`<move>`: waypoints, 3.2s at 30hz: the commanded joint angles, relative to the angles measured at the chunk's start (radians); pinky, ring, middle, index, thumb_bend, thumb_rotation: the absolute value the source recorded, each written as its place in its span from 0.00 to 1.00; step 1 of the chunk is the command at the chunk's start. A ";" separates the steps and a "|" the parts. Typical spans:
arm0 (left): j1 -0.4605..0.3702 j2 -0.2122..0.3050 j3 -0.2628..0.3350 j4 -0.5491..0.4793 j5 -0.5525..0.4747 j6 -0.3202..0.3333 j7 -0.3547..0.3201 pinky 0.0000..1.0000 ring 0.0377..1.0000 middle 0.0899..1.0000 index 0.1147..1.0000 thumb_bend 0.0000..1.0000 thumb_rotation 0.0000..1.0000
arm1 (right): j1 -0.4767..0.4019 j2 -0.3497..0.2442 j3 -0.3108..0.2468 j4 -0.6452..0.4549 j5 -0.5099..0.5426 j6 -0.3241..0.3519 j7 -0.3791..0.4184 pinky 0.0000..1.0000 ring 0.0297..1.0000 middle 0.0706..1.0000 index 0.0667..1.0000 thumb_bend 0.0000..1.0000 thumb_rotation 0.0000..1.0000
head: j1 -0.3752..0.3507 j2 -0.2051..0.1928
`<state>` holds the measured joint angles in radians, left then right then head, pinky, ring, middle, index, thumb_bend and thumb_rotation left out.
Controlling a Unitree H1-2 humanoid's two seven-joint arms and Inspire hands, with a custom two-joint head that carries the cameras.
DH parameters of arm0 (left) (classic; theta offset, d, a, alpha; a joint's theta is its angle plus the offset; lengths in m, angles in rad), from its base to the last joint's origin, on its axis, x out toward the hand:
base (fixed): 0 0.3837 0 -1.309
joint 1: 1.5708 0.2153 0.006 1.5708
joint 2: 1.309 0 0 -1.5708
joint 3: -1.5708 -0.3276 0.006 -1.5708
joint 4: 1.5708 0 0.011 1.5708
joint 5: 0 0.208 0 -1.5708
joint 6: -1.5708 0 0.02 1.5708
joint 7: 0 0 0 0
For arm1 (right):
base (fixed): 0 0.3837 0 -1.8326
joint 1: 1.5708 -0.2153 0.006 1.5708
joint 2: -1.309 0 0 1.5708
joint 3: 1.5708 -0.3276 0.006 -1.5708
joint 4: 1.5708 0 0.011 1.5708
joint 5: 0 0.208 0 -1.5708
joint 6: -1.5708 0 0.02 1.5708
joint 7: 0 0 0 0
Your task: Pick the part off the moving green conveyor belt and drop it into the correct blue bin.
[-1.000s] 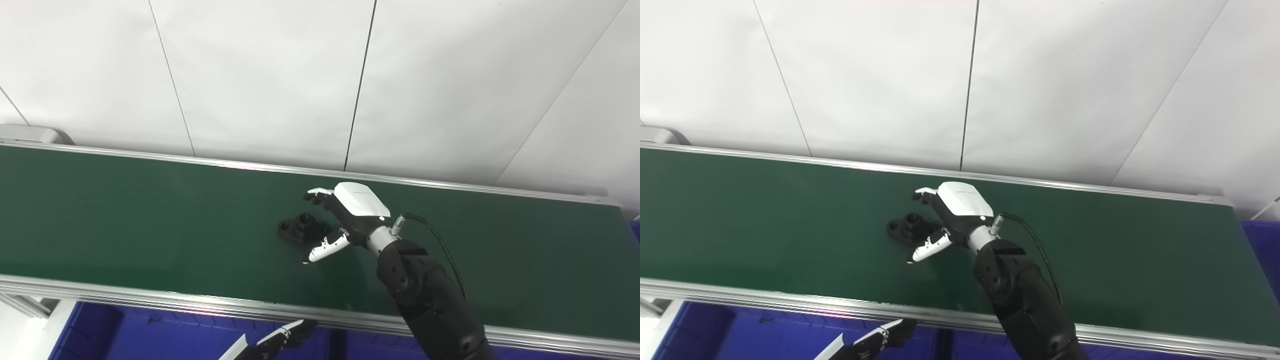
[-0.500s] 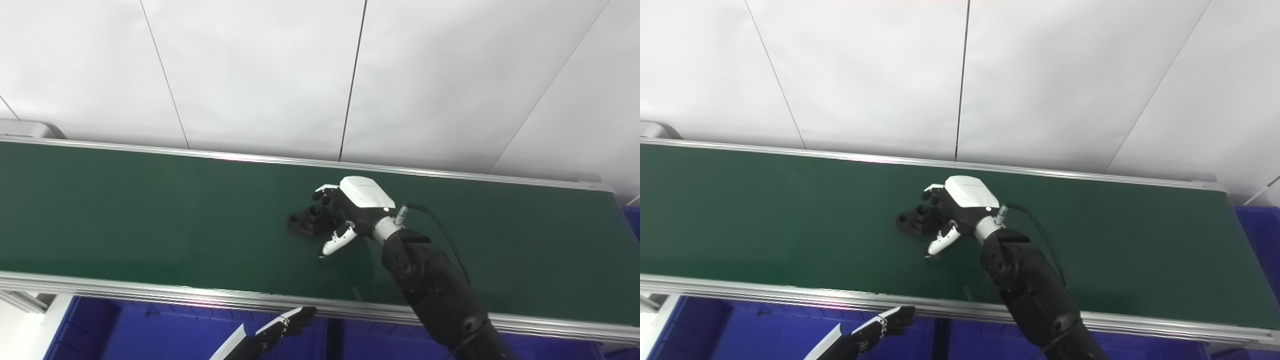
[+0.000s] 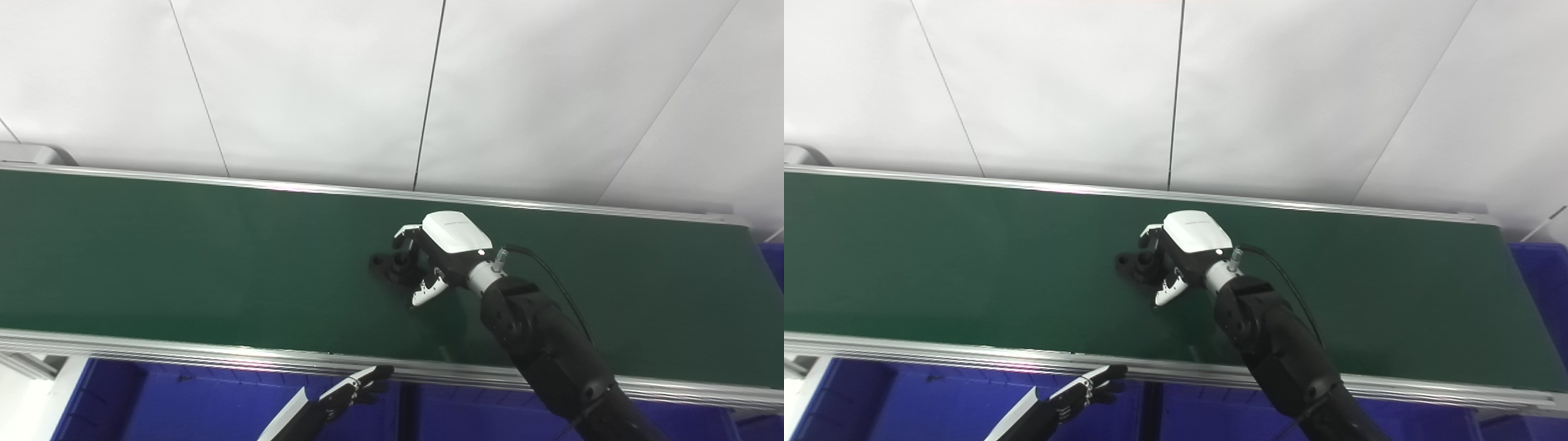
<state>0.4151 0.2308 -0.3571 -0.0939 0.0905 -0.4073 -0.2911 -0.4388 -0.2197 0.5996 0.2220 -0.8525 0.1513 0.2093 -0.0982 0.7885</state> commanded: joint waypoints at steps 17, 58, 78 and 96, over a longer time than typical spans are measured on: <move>0.000 -0.003 0.006 -0.038 0.003 -0.012 0.006 0.80 0.86 0.91 0.89 0.91 0.31 | 0.048 0.046 0.102 0.045 -0.076 -0.046 -0.089 0.15 0.19 0.43 0.46 0.53 0.00 | -0.003 0.010; -0.004 -0.004 0.020 -0.017 0.009 -0.043 0.016 0.80 0.83 0.89 0.88 0.89 0.32 | 0.264 -0.033 -0.149 -0.385 -0.059 -0.026 -0.135 0.17 0.22 0.38 0.45 0.52 0.00 | 0.003 0.014; -0.001 0.017 0.041 -0.087 -0.050 0.036 -0.007 0.75 0.82 0.88 0.89 0.92 0.35 | 0.618 -0.145 -0.249 -0.728 0.017 -0.072 -0.034 0.22 0.27 0.36 0.48 0.52 0.00 | -0.054 0.100; -0.063 0.010 0.074 -0.175 -0.112 0.193 -0.017 0.75 0.83 0.88 0.89 0.94 0.36 | 0.784 -0.263 -0.257 -0.771 0.100 -0.111 0.121 0.38 0.41 0.38 0.50 0.52 0.00 | -0.106 0.234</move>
<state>0.3613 0.2388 -0.2909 -0.2327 -0.0018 -0.2152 -0.3023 0.3458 -0.4742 0.3417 -0.5411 -0.7656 0.1026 0.3306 -0.2040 1.0216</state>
